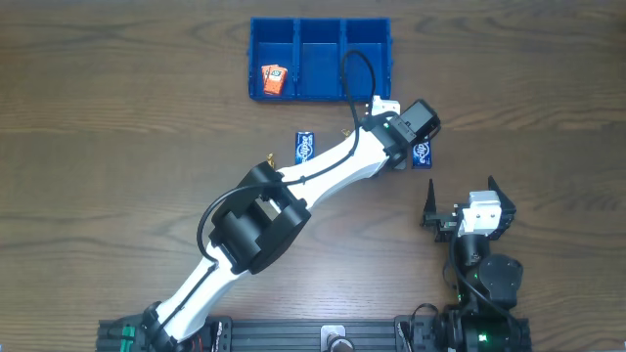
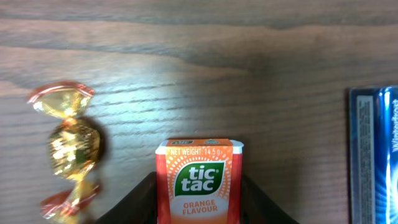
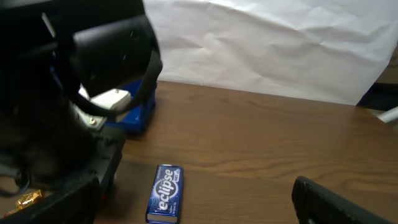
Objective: Sort Candies Into Trays
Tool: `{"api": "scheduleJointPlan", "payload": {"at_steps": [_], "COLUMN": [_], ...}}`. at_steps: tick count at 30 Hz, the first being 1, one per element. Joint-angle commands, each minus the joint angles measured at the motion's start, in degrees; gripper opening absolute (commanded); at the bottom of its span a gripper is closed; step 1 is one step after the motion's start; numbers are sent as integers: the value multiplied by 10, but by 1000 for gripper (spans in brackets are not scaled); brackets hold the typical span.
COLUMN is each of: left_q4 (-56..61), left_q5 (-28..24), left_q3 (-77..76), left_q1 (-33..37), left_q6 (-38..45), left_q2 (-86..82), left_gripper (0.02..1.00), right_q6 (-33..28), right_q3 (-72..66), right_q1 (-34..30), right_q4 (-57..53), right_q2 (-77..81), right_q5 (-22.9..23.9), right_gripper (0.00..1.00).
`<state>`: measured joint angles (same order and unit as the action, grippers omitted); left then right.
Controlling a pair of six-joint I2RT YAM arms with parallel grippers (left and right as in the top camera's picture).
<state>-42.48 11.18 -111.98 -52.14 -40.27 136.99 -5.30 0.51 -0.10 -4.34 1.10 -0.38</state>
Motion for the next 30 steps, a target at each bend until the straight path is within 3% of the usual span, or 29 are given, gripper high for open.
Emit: {"api": "scheduleJointPlan", "payload": {"at_steps": [1,6,18,30], "left_q4": [-63,-112,-172,-165], "left_q5": [51,74,100,14], "left_q3": [-118,-211,-218,-214], "left_q1": [16,47,189,289], "left_q6": [36,77,138,161], "left_q2": [8,-24,-151,-94], "left_gripper": [316,325,301,275], "right_q6": [-8,-8,-8,-8], "right_q3": [0,0,0,0], "right_q1": [0,0,0,0], "right_q4": [-5,-5,-5,-5], "right_q2": [-1,-1,-1,-1], "right_q5": [2,2,3,2], "right_gripper": [998,998,998,998]}}
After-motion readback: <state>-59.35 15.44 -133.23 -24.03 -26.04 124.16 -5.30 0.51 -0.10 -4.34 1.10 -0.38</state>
